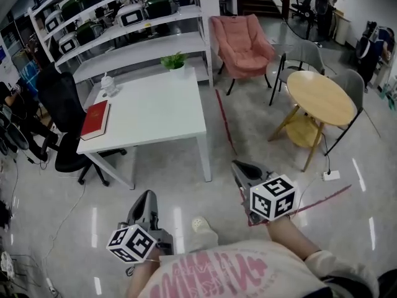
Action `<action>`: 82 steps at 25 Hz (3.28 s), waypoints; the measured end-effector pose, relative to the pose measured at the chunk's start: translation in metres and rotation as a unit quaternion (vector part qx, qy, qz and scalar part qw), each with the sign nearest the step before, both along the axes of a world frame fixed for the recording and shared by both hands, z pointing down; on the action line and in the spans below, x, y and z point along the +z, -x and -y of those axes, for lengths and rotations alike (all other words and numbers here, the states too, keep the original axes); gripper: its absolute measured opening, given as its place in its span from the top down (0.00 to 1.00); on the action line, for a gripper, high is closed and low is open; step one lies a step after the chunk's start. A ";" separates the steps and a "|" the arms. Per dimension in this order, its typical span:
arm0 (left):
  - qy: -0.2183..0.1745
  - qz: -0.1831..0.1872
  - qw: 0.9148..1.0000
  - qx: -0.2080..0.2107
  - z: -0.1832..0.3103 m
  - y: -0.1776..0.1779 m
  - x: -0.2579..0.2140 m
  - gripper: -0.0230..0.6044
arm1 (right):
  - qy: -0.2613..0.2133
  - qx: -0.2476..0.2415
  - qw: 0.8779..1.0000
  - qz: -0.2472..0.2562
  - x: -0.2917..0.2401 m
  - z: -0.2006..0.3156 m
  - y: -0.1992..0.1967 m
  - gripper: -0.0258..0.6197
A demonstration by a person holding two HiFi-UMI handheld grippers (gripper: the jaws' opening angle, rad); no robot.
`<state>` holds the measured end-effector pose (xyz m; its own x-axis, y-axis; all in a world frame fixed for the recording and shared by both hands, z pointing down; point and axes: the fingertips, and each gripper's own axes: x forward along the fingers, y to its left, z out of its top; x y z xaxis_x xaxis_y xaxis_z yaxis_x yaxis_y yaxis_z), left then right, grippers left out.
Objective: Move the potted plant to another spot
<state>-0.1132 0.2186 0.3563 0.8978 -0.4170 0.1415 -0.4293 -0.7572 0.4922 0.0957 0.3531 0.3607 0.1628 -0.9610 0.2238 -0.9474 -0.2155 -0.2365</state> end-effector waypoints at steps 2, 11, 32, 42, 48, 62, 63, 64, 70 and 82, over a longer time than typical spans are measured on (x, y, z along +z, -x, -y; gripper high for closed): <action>0.008 -0.001 1.000 0.002 0.009 -0.008 0.006 0.96 | -0.003 -0.002 1.000 0.008 0.004 0.007 -0.004 0.95; 0.021 -0.006 0.999 0.032 0.086 -0.084 0.014 0.96 | 0.046 0.023 0.999 -0.007 0.015 0.066 -0.062 0.95; -0.003 -0.049 0.998 0.051 0.271 -0.198 -0.035 0.96 | 0.017 0.028 0.999 -0.009 -0.023 0.249 -0.171 0.95; 0.033 -0.038 0.997 0.058 0.285 -0.209 0.000 0.96 | 0.045 0.025 0.999 0.007 0.010 0.270 -0.188 0.95; 0.056 -0.025 0.997 0.055 0.284 -0.219 0.020 0.96 | 0.050 0.015 0.999 0.007 0.021 0.285 -0.200 0.95; 0.053 -0.017 0.998 -0.040 0.337 -0.282 0.019 0.96 | 0.021 -0.051 0.998 0.016 0.016 0.363 -0.296 0.95; 0.051 -0.016 0.998 -0.045 0.339 -0.291 0.018 0.96 | 0.020 -0.058 0.998 0.019 0.016 0.367 -0.304 0.95; 0.050 -0.014 0.997 -0.050 0.341 -0.300 0.017 0.96 | 0.016 -0.066 0.997 0.021 0.015 0.371 -0.312 0.95; 0.046 -0.017 0.995 -0.085 0.355 -0.351 0.018 0.96 | -0.006 -0.130 0.991 0.027 0.011 0.409 -0.355 0.95; 0.077 0.001 0.985 -0.153 0.389 -0.393 0.058 0.96 | 0.033 -0.189 0.981 0.026 0.056 0.484 -0.423 0.95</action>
